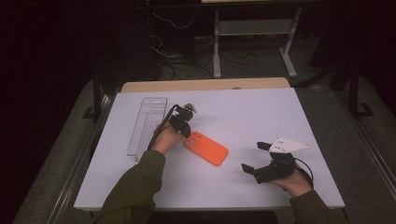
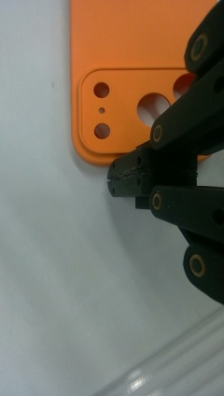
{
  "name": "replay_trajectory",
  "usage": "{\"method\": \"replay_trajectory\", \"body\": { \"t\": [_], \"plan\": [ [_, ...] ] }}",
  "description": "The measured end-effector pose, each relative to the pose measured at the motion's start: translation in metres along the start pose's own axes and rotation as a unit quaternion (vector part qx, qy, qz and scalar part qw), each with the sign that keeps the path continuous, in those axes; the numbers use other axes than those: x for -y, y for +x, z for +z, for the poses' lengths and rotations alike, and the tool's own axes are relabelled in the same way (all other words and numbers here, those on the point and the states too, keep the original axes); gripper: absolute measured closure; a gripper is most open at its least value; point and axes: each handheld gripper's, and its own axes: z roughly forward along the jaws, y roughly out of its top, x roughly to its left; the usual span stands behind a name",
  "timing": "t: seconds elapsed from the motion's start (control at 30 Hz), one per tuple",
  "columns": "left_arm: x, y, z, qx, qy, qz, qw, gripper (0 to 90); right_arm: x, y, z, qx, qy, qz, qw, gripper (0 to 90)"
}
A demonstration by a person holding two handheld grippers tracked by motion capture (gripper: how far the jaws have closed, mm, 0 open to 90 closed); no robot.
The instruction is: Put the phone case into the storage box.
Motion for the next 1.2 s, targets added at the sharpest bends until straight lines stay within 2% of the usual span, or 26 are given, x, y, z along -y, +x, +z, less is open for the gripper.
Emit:
{"method": "replay_trajectory", "body": {
  "t": [0.07,0.2,0.3,0.33,0.4,0.5,0.57,0.63,0.67,0.73,0.77,0.93,1.0,1.1,1.13,1.17,1.2],
  "plan": [
    [0.0,-0.004,-0.001,0.008,0.009,0.015,0.9998,89.6,0.0,0.0,0.0,0.0,0.0,0.001,1.0,0.0],
    [-0.001,-0.015,0.0,0.03,0.008,0.025,0.9992,89.6,0.0,0.0,0.0,0.001,-0.001,0.001,1.0,0.0],
    [-0.001,-0.025,0.0,0.039,0.005,0.035,0.9986,89.6,0.0,0.0,0.0,0.001,-0.001,0.001,1.0,0.0],
    [-0.001,-0.03,0.001,0.05,0.005,0.041,0.9979,89.6,0.0,0.0,0.0,0.001,0.0,0.0,1.0,0.0],
    [-0.001,-0.034,0.001,0.051,0.004,0.043,0.9977,89.6,0.0,0.0,0.0,0.001,-0.001,0.001,1.0,0.0],
    [-0.001,-0.045,0.002,0.068,0.0,0.05,0.9965,89.6,0.0,0.0,0.0,0.001,-0.001,0.001,1.0,0.0],
    [0.0,-0.048,0.002,0.07,-0.001,0.053,0.9961,89.6,0.0,0.0,0.0,0.001,-0.001,0.001,1.0,0.0],
    [0.0,-0.054,0.003,0.075,-0.002,0.06,0.9954,89.6,0.0,0.0,0.0,0.001,0.0,0.0,1.0,0.0],
    [0.0,-0.059,0.003,0.083,-0.002,0.067,0.9943,89.6,0.0,0.0,0.0,0.001,0.0,0.0,1.0,0.0],
    [0.0,-0.061,0.004,0.086,-0.004,0.065,0.9941,89.6,0.0,0.0,0.0,0.001,0.0,0.0,1.0,0.0],
    [0.0,-0.062,0.004,0.085,-0.004,0.072,0.9938,89.6,0.0,0.0,0.0,0.001,0.0,0.0,1.0,0.0],
    [0.001,-0.06,0.003,0.094,-0.01,0.065,0.9934,89.4,0.0,0.0,0.0,0.001,0.0,0.0,1.0,0.0],
    [0.002,-0.06,0.0,0.096,-0.025,0.054,0.9936,86.3,0.0,-0.001,-0.001,0.001,-0.001,0.001,1.0,0.0],
    [0.004,-0.055,-0.006,0.099,-0.039,0.056,0.9927,84.0,0.0,-0.001,0.0,0.001,0.0,0.001,1.0,0.0],
    [0.005,-0.053,-0.009,0.1,-0.046,0.061,0.9921,80.3,0.0,-0.001,0.0,0.001,0.0,0.001,1.0,0.0],
    [0.006,-0.052,-0.011,0.101,-0.053,0.063,0.9915,80.3,0.0,-0.001,0.0,0.001,0.0,0.001,1.0,0.0],
    [0.009,-0.049,-0.016,0.108,-0.069,0.062,0.9898,76.9,0.0,0.0,0.0,0.001,0.0,0.0,1.0,0.0]
  ]
}}
